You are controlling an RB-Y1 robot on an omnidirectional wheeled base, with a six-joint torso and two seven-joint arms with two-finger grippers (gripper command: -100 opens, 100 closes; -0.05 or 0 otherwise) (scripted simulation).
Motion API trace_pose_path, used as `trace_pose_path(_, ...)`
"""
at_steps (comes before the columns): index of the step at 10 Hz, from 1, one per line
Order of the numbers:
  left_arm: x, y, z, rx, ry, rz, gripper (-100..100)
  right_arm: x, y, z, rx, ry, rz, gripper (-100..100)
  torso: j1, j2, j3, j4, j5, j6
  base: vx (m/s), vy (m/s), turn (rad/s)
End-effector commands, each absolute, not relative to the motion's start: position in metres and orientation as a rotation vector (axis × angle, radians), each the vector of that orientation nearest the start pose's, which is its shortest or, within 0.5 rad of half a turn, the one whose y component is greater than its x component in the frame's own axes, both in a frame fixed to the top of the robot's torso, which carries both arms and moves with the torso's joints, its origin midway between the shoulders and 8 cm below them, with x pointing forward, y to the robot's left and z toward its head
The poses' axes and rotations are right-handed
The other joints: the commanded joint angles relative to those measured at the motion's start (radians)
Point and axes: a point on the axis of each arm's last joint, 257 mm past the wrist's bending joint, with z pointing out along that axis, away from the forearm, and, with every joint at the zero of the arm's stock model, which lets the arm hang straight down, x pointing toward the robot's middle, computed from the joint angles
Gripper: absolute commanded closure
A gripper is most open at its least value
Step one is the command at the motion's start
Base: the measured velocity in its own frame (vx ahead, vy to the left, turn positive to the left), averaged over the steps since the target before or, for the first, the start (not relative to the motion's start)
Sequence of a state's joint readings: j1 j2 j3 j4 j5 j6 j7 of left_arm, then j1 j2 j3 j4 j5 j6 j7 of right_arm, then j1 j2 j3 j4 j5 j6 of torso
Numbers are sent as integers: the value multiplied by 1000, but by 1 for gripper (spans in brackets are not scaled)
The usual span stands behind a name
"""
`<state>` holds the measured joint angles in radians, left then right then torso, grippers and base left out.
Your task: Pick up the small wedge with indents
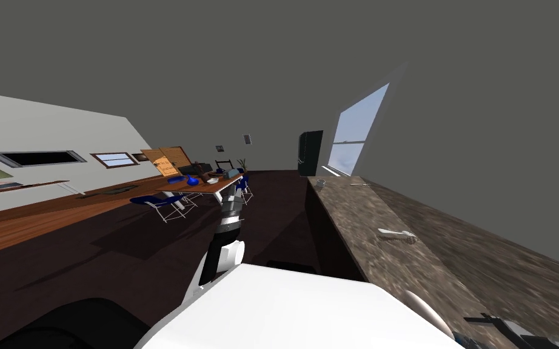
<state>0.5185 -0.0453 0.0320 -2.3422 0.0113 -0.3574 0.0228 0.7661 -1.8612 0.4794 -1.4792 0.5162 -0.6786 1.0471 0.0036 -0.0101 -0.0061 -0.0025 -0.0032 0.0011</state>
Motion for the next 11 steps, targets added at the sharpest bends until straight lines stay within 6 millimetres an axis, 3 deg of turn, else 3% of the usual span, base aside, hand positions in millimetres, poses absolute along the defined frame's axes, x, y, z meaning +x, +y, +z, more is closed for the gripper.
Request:
trace_pose_path(1, 350, 300, 19, -781, 621, -1268, 0, 70, -576, -322, -2169, 2121, 224, -100, 0, 0, 0, 0, 0, 0, 53, 76, -19)
trace_pose_path(2, 350, 300, 19, -781, 621, -1268, 0, 71, -574, -325, -2162, 2114, 218, -100, 0, 0, 0, 0, 0, 0, 22, 34, -7)
trace_pose_path(3, 350, 300, 19, -781, 621, -1268, 0, 71, -574, -325, -2163, 2116, 219, 0, -3, 2, 1, 0, -1, 0, 4, 7, 1)
trace_pose_path(4, 350, 300, 19, -781, 621, -1268, 0, 64, -575, -333, -2150, 2125, 209, -100, -5, 3, 2, 1, -1, 0, -4, 10, 81)
trace_pose_path(8, 350, 300, 19, -781, 621, -1268, 0, 56, -573, -342, -2134, 2136, 203, -100, -6, 5, 3, 1, -2, 0, -10, 7, 50)
trace_pose_path(9, 350, 300, 19, -781, 622, -1268, 0, 56, -573, -342, -2135, 2137, 200, 100, -6, 5, 3, 1, -2, 0, 0, 0, 0)
trace_pose_path(11, 350, 300, 19, -781, 622, -1268, 0, 56, -574, -342, -2135, 2137, 199, 100, -6, 5, 3, 1, -2, 1, 0, 0, 0)
